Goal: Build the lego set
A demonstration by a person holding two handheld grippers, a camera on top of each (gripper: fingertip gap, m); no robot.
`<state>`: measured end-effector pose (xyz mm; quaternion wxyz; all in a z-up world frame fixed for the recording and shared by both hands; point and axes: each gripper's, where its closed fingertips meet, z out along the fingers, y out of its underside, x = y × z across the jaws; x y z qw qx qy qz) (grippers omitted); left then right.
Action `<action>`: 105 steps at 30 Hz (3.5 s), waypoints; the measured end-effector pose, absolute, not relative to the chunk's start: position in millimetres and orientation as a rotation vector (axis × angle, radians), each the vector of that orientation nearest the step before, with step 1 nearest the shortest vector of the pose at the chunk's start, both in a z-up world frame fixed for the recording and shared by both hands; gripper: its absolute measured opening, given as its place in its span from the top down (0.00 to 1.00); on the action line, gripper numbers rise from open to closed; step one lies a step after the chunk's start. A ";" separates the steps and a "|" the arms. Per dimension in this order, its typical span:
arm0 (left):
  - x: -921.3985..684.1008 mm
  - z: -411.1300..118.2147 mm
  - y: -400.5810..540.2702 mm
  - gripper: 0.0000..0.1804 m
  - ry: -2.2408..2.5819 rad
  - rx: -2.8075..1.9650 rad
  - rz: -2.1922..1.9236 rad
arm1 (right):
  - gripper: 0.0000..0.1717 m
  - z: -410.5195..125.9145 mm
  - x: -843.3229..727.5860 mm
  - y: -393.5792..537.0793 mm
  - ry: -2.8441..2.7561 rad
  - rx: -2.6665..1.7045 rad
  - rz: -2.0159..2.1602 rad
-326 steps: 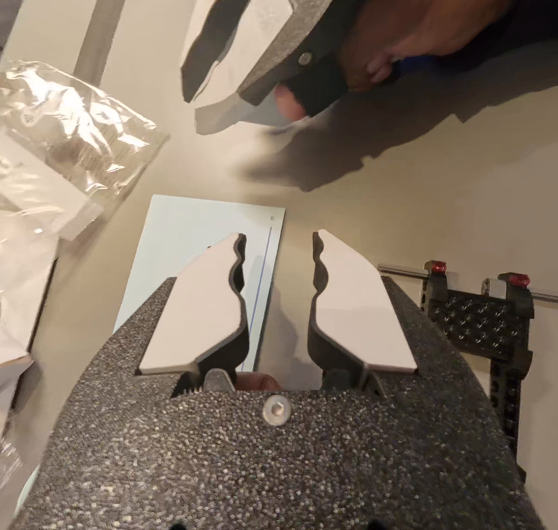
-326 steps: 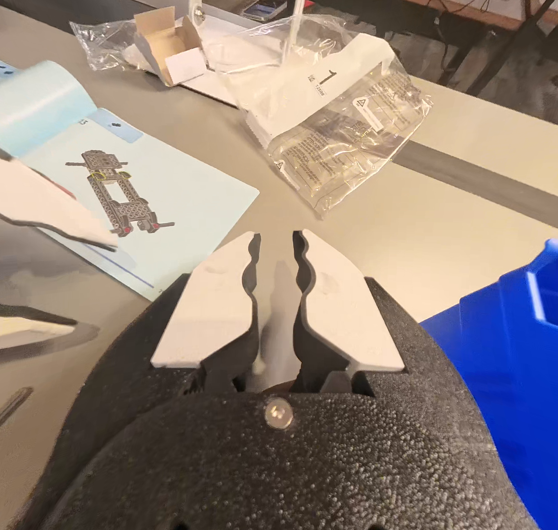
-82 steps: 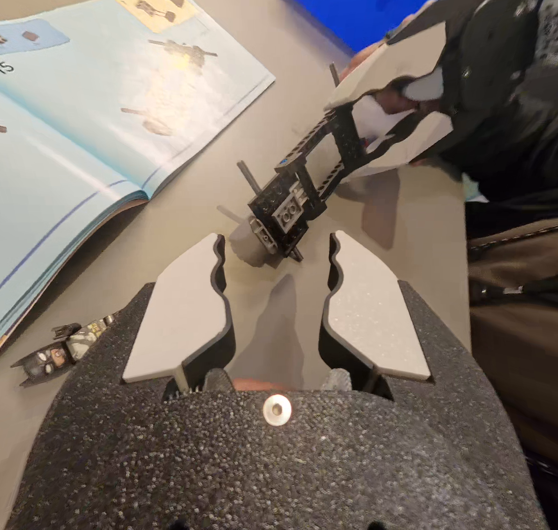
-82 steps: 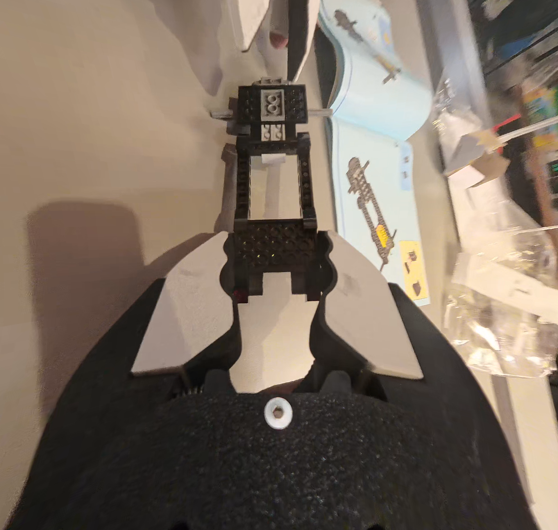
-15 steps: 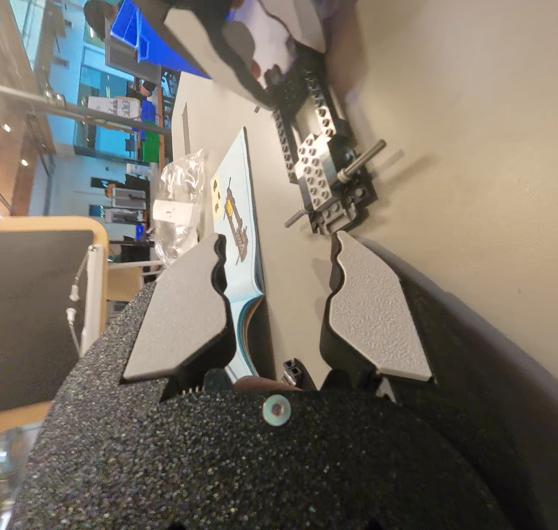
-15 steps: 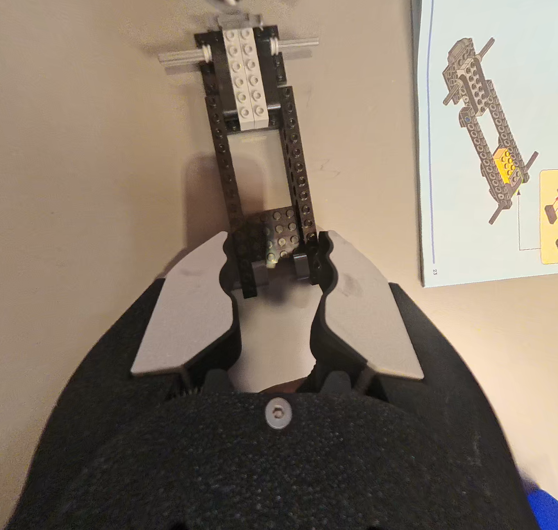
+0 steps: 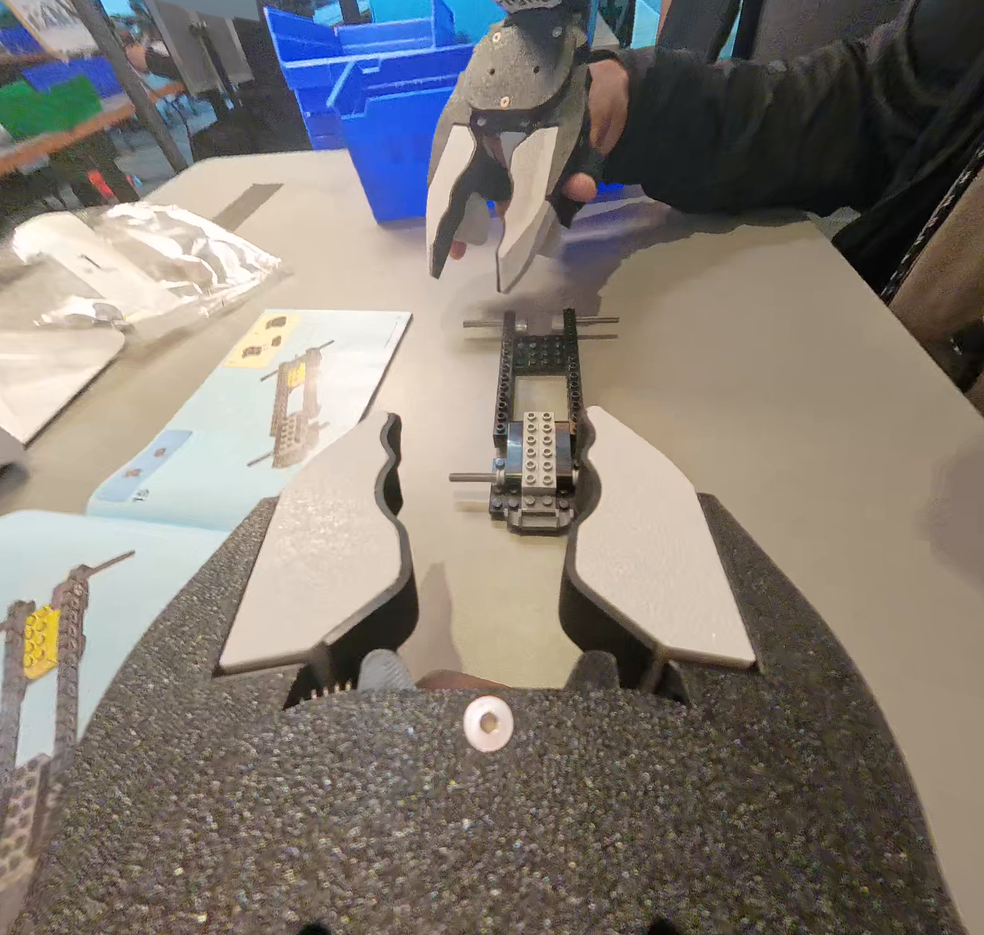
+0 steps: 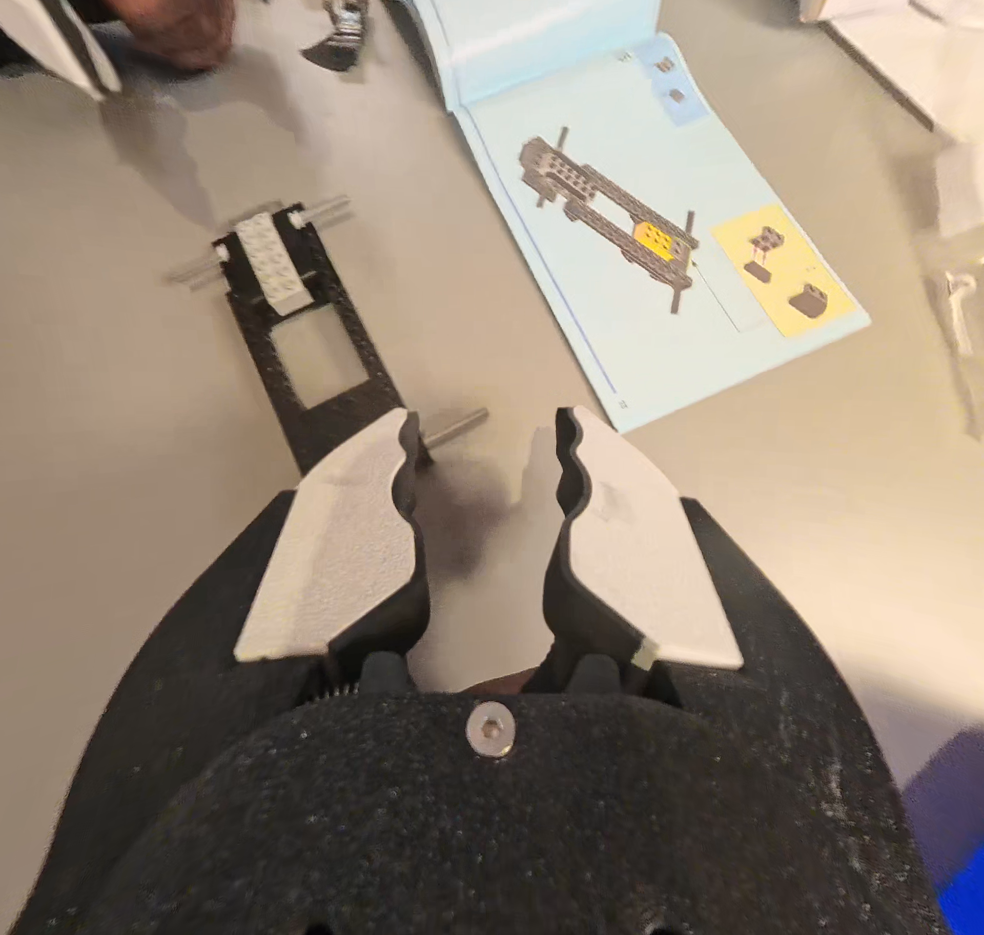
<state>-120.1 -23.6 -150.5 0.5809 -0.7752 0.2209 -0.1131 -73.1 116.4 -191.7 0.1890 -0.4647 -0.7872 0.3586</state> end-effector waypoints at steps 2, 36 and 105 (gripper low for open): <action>-119.9 -153.5 -24.0 0.65 0.509 -1.838 -0.292 | 0.71 -197.5 -74.9 124.1 -2.198 -1.338 1.004; -112.9 -196.4 -21.1 0.65 0.567 -2.111 -0.233 | 0.72 -189.2 -84.2 120.8 -2.093 -1.389 1.385; -109.4 -203.2 -25.7 0.65 0.620 -2.142 -0.209 | 0.73 -195.0 -82.5 117.4 -2.146 -1.413 1.377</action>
